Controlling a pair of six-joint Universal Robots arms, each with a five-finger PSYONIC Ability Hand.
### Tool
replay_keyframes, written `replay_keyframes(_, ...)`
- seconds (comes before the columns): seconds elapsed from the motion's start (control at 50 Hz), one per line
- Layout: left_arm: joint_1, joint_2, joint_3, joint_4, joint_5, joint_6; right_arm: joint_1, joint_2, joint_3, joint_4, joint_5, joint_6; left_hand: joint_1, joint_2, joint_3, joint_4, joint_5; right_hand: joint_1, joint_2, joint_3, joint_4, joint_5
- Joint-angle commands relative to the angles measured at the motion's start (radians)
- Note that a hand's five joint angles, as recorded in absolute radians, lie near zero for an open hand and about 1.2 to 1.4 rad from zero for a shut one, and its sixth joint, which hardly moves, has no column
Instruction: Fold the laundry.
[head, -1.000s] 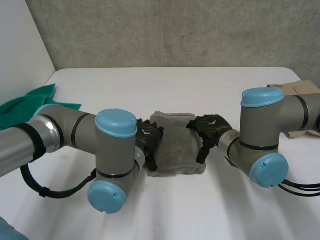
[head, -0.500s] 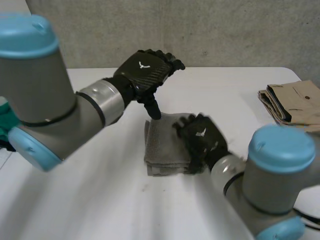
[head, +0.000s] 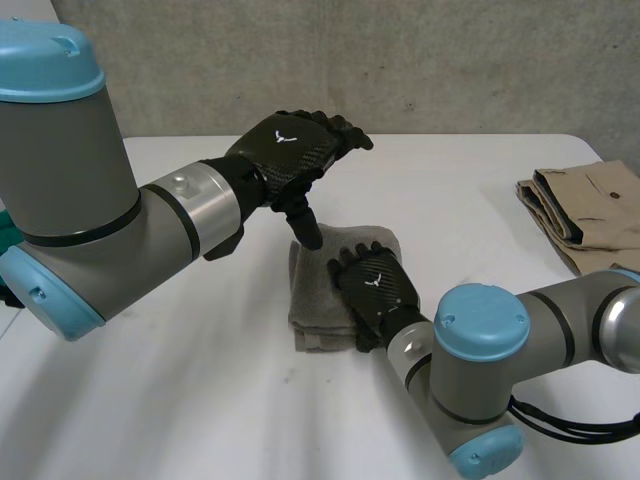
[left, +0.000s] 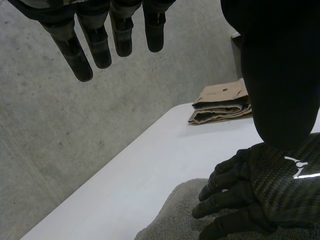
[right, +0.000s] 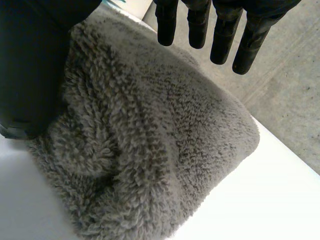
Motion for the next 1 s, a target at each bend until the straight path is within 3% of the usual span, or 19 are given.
replay_keyframes(0.02,-0.002,0.001,-0.013,0.001,0.0,0.0,0.0,0.031,-0.043,-0.004,0.001,-0.018,-0.007,-0.009,-0.016,-0.008,-0.007,0.105,0.057,0.061,0.042,0.047)
replay_keyframes(0.18,0.0,-0.001,-0.016,0.001,0.0,-0.012,-0.001,0.074,-0.109,0.005,0.0,-0.025,-0.007,-0.009,-0.016,-0.008,-0.007,0.298,0.25,0.255,0.235,0.24)
replay_keyframes(0.46,0.003,0.001,-0.022,0.02,0.002,-0.04,-0.03,0.079,-0.159,0.012,-0.016,-0.039,0.008,0.006,-0.001,0.006,0.008,1.214,1.166,1.17,1.151,1.156)
replay_keyframes(0.56,0.003,0.001,-0.022,0.02,0.002,-0.041,-0.102,0.053,-0.146,0.014,-0.031,-0.045,0.008,0.006,-0.001,0.006,0.008,1.226,1.177,1.182,1.162,1.168)
replay_keyframes(0.64,0.004,0.001,-0.026,0.02,0.002,-0.041,-0.21,0.013,-0.116,0.026,-0.1,-0.06,0.008,0.006,-0.001,0.006,0.008,1.226,1.177,1.182,1.162,1.168)
replay_keyframes(0.78,0.006,0.002,-0.03,0.02,0.0,-0.041,-0.447,-0.018,-0.112,0.132,-0.328,-0.197,0.005,0.003,-0.004,0.003,0.005,1.226,1.177,1.182,1.162,1.168)
replay_keyframes(0.9,0.007,0.002,-0.033,0.02,0.0,-0.041,-0.602,-0.012,-0.251,0.192,-0.476,-0.353,0.005,0.003,-0.004,0.003,0.005,1.226,1.177,1.182,1.162,1.168)
replay_keyframes(1.0,0.007,0.002,-0.033,0.02,0.0,-0.04,-0.675,-0.005,-0.449,0.186,-0.569,-0.285,0.005,0.003,-0.004,0.003,0.005,1.226,1.177,1.182,1.162,1.168)
